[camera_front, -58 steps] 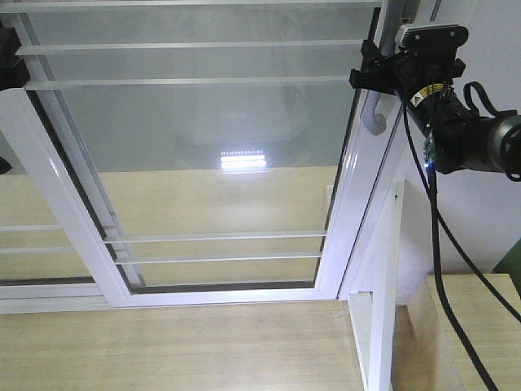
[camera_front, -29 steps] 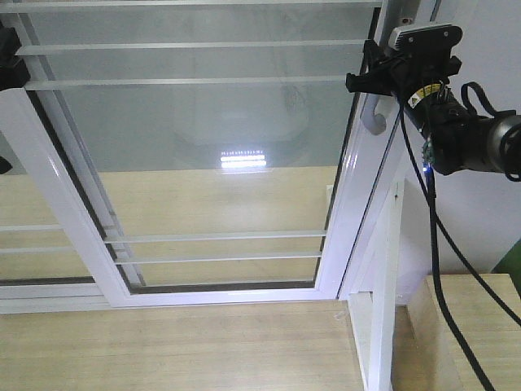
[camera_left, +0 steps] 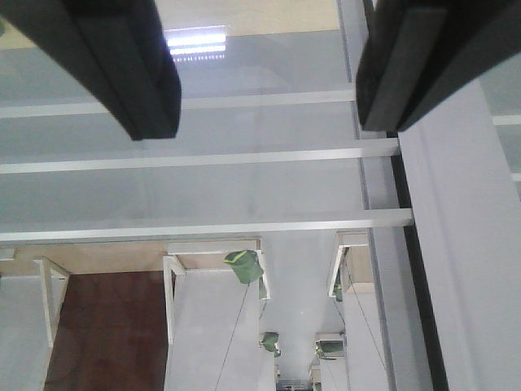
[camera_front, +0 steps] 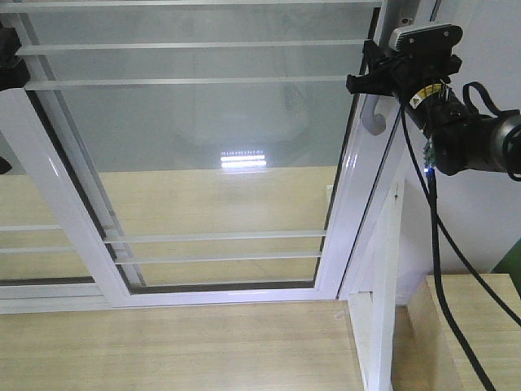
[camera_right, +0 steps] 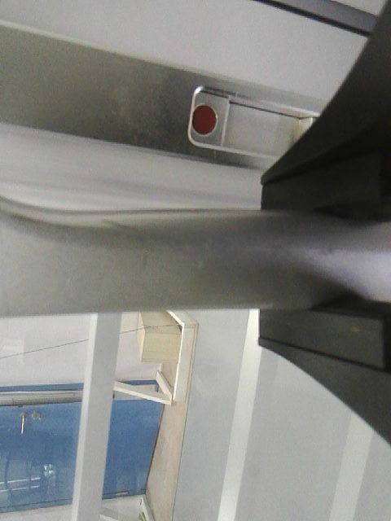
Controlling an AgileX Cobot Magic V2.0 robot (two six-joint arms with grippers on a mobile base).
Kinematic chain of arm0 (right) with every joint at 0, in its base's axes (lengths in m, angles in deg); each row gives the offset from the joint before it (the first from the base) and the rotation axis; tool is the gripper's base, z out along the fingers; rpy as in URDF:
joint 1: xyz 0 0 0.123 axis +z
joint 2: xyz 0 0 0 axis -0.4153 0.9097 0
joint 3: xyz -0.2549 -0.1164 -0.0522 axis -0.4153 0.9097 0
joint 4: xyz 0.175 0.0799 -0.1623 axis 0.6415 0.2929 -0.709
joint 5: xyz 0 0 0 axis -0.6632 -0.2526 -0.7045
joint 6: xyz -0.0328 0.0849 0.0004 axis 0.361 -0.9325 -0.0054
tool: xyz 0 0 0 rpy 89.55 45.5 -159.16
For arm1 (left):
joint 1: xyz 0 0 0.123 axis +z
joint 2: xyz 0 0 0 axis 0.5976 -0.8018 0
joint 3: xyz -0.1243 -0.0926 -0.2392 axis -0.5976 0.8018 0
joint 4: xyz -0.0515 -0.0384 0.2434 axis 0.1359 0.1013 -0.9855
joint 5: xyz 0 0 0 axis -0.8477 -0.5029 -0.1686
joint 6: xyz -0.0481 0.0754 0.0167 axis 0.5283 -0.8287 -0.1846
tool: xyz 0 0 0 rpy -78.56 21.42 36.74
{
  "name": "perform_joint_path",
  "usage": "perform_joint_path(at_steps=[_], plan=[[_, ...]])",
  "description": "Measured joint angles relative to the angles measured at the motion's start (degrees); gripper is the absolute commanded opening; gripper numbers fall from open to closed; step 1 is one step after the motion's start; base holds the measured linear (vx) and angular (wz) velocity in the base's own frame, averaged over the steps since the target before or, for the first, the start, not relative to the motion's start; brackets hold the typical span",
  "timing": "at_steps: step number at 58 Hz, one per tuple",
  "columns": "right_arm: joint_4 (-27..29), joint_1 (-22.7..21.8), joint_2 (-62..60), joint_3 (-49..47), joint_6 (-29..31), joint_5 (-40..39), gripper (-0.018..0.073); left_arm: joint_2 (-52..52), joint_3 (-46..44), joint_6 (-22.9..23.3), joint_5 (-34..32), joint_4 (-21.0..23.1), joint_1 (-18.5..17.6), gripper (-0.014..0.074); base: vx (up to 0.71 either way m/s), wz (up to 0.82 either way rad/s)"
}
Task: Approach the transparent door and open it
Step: 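Pull the handle with the right gripper to slide the door open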
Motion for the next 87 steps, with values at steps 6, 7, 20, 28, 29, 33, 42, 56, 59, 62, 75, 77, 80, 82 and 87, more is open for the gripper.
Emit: perform_joint_path(at_steps=[6,7,20,28,29,33,42,56,59,62,75,77,80,82,87], plan=[[-0.49,-0.08,0.00,0.00,-0.41,0.00,-0.0006,0.00,0.00,0.00,0.00,0.00,0.00,0.0557,0.00,0.00],[-0.54,-0.08,0.00,0.00,-0.41,0.00,-0.0006,0.00,0.00,0.00,0.00,0.00,0.00,0.0557,0.00,0.00],[0.74,1.13,0.00,0.00,-0.03,0.18,-0.0006,0.00,0.00,0.00,0.71,0.00,0.00,0.0557,0.00,0.00],[1.82,2.29,0.00,-0.13,0.63,0.42,-0.0006,0.00,0.00,0.00,1.36,0.00,0.00,0.0557,0.00,0.00],[1.91,2.48,0.00,-0.17,0.63,0.51,-0.0006,0.00,0.00,0.00,1.49,0.00,0.00,0.0557,0.00,0.00],[2.34,3.14,0.00,-0.31,0.82,0.70,-0.0006,0.00,0.00,0.00,1.49,0.00,0.00,0.0557,0.00,0.00],[2.74,4.76,0.32,-0.65,0.95,0.81,-0.0006,0.00,0.00,0.00,1.77,0.00,0.00,0.0557,0.00,0.00],[2.69,7.73,0.83,-1.33,1.02,0.76,-0.0006,0.00,0.00,0.00,1.83,0.00,0.00,0.0555,0.00,0.00],[2.69,8.35,0.87,-1.47,1.02,0.86,-0.0006,0.00,0.00,0.00,1.83,0.00,0.00,0.0555,0.00,0.00],[2.69,9.02,1.00,-1.62,1.02,1.03,-0.0006,0.00,0.00,0.00,1.83,0.00,0.00,0.0555,0.00,0.00],[4.08,11.76,1.42,-2.32,1.43,1.47,-0.0006,0.00,0.00,0.00,1.83,0.00,0.00,0.0555,0.00,0.00],[4.23,12.13,1.53,-2.39,1.48,1.41,-0.0006,0.00,0.00,0.00,1.83,0.00,0.00,0.0555,0.00,0.00],[4.94,12.69,1.53,-2.39,1.69,1.41,-0.0006,0.00,0.00,0.00,1.83,0.00,0.00,0.0555,0.00,0.00],[5.40,13.10,1.53,-2.39,1.85,1.41,-0.0006,0.00,0.00,0.00,1.83,0.00,0.00,0.0555,0.00,0.00],[6.04,13.98,1.53,-2.39,1.88,1.23,-0.0006,0.00,0.00,0.00,1.83,0.00,0.00,0.0555,0.00,0.00]])
